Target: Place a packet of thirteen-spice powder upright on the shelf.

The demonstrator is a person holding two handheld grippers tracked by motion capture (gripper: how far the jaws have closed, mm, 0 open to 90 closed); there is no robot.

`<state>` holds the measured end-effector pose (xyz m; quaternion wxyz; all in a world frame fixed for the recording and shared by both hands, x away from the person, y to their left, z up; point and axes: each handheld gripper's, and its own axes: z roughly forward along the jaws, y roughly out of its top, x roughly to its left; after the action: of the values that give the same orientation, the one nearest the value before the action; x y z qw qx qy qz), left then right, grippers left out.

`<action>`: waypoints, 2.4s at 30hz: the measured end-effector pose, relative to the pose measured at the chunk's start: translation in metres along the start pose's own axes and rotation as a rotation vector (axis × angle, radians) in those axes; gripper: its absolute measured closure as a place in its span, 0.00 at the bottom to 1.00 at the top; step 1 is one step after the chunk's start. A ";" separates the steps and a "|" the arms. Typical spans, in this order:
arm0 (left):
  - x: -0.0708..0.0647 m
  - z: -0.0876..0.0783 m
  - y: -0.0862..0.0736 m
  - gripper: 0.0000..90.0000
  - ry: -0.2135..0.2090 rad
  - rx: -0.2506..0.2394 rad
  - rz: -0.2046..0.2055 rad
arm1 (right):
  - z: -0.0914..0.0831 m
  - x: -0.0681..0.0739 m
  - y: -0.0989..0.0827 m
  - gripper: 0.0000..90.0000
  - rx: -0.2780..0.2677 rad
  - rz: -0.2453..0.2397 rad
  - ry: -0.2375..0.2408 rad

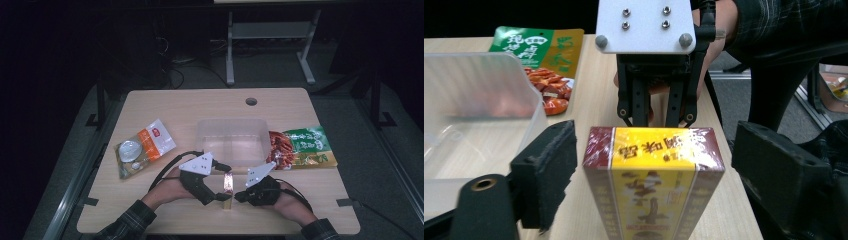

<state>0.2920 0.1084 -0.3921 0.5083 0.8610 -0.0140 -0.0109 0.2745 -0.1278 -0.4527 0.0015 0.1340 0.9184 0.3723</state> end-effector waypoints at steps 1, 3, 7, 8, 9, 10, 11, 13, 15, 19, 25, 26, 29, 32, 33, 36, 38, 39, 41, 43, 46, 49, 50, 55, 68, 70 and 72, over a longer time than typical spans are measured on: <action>0.000 -0.002 0.000 0.19 0.004 -0.001 -0.006 | -0.001 0.000 -0.001 0.90 -0.004 0.006 -0.003; -0.001 -0.007 -0.001 0.16 0.012 0.004 -0.021 | -0.005 0.000 -0.002 0.85 -0.012 0.032 -0.002; -0.003 -0.021 -0.007 0.15 0.038 0.016 -0.055 | -0.013 -0.002 -0.006 0.71 -0.021 0.051 0.003; -0.004 -0.025 -0.011 0.14 0.053 0.028 -0.059 | -0.014 -0.003 -0.007 0.67 -0.019 0.050 0.005; -0.005 -0.028 -0.014 0.14 0.061 0.037 -0.060 | -0.016 -0.003 -0.008 0.64 -0.022 0.050 0.008; -0.006 -0.031 -0.018 0.14 0.074 0.051 -0.066 | -0.017 -0.003 -0.009 0.61 -0.020 0.047 0.002; -0.007 -0.034 -0.022 0.14 0.087 0.064 -0.076 | -0.018 -0.003 -0.010 0.58 -0.023 0.049 0.003; -0.007 -0.039 -0.029 0.14 0.110 0.079 -0.091 | -0.020 -0.004 -0.011 0.53 -0.026 0.036 -0.001; -0.009 -0.044 -0.037 0.14 0.130 0.101 -0.118 | -0.022 -0.003 -0.011 0.47 -0.033 0.052 -0.007; -0.013 -0.053 -0.050 0.14 0.170 0.145 -0.149 | -0.029 -0.003 -0.012 0.39 -0.041 0.054 -0.016; -0.016 -0.063 -0.070 0.14 0.246 0.186 -0.215 | -0.037 -0.003 -0.009 0.31 -0.062 0.068 -0.011; -0.017 -0.064 -0.072 0.14 0.255 0.187 -0.223 | -0.038 -0.002 -0.008 0.28 -0.066 0.070 -0.009; -0.019 -0.068 -0.080 0.14 0.283 0.210 -0.249 | -0.042 -0.002 -0.004 0.25 -0.072 0.070 -0.002; -0.021 -0.073 -0.090 0.14 0.301 0.238 -0.272 | -0.047 0.000 0.002 0.22 -0.102 0.075 0.002; -0.021 -0.074 -0.091 0.14 0.308 0.242 -0.275 | -0.048 -0.001 0.003 0.22 -0.108 0.072 0.000; -0.019 -0.076 -0.097 0.14 0.329 0.266 -0.291 | -0.052 0.000 0.009 0.21 -0.120 0.069 0.000; -0.016 -0.074 -0.101 0.14 0.338 0.284 -0.312 | -0.053 0.001 0.013 0.21 -0.125 0.058 0.001; -0.016 -0.073 -0.103 0.14 0.344 0.298 -0.314 | -0.053 0.001 0.016 0.21 -0.129 0.047 0.003; -0.015 -0.072 -0.105 0.14 0.342 0.325 -0.308 | -0.053 0.002 0.020 0.20 -0.130 0.035 -0.001; -0.014 -0.067 -0.106 0.14 0.348 0.320 -0.329 | -0.053 0.004 0.024 0.19 -0.136 0.029 -0.001; -0.011 -0.063 -0.107 0.14 0.347 0.349 -0.327 | -0.054 0.005 0.030 0.17 -0.149 0.020 -0.002; -0.010 -0.058 -0.109 0.14 0.354 0.358 -0.333 | -0.055 0.008 0.037 0.16 -0.165 0.020 0.005; -0.009 -0.058 -0.109 0.14 0.354 0.369 -0.326 | -0.056 0.009 0.039 0.16 -0.172 0.013 0.003; -0.009 -0.055 -0.112 0.14 0.356 0.400 -0.320 | -0.056 0.009 0.048 0.15 -0.209 0.002 0.002; -0.008 -0.058 -0.118 0.12 0.355 0.366 -0.301 | -0.040 0.006 0.066 0.16 -0.194 -0.042 0.036; -0.008 -0.060 -0.119 0.12 0.363 0.362 -0.306 | -0.036 0.005 0.067 0.16 -0.184 -0.045 0.045; -0.008 -0.061 -0.119 0.12 0.370 0.364 -0.315 | -0.033 0.005 0.067 0.17 -0.172 -0.049 0.051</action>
<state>0.2877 0.2190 -0.4669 0.3318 0.9168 0.2108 0.0699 0.2831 -0.1032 -0.3830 -0.0011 0.1012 0.8859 0.4528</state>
